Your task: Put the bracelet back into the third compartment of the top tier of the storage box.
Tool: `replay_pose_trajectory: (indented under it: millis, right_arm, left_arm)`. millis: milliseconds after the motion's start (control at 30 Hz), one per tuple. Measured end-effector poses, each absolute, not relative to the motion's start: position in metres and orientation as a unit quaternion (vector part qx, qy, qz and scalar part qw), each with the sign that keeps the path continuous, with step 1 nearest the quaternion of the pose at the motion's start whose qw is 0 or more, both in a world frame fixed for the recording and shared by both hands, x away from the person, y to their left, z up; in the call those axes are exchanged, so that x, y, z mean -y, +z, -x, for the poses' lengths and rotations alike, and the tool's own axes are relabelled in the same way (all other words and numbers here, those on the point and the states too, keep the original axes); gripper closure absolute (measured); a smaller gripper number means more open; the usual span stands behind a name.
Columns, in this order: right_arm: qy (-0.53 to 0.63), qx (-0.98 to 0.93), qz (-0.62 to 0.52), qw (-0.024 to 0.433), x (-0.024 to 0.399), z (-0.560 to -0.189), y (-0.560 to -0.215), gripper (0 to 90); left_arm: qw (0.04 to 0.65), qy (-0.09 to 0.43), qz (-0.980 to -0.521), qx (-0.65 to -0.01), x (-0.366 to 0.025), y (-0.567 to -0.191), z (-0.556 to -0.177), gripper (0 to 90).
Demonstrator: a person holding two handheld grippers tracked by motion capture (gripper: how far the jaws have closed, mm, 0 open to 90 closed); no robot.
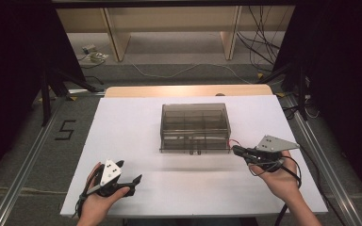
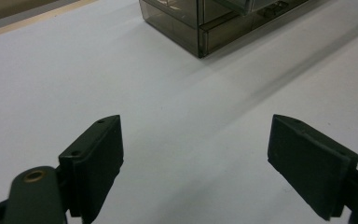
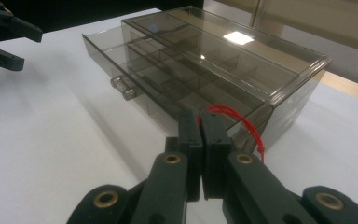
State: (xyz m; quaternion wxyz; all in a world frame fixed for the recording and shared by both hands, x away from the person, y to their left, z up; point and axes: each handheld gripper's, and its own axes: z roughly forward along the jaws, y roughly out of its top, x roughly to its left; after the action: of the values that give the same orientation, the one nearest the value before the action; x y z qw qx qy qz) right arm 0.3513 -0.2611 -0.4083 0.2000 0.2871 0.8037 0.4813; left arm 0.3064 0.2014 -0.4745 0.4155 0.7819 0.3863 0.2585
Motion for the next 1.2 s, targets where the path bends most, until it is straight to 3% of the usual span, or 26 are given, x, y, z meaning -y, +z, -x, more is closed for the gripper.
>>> replay_pose_trajectory:
  millis: [1200]
  right_arm:
    - [0.486,-0.807,-0.273,0.194,0.245,-0.357,-0.403,88.5]
  left_arm:
    - [0.416,0.260,-0.781,-0.386,-0.201,-0.474,-0.306,18.1]
